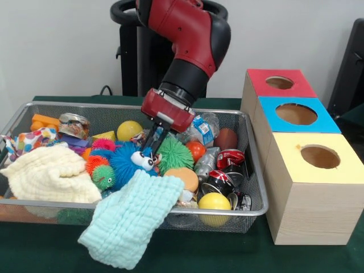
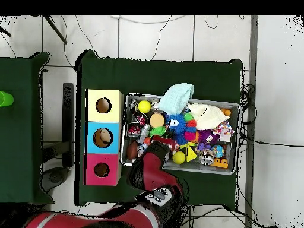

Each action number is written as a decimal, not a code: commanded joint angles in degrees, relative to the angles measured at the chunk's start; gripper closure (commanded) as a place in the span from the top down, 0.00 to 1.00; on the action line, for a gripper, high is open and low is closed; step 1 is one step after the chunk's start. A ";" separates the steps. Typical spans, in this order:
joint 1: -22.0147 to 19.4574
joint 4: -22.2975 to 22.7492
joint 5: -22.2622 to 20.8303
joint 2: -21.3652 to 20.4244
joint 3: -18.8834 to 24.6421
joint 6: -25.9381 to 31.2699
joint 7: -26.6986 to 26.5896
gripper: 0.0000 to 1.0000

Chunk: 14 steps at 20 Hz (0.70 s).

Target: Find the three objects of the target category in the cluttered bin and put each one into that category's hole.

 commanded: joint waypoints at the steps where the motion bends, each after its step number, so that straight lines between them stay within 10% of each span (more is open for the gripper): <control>1: -3.01 -3.53 -4.88 -21.55 5.12 26.55 4.28 0.00; 14: -0.64 -12.95 -4.43 -25.53 0.73 45.74 4.48 0.00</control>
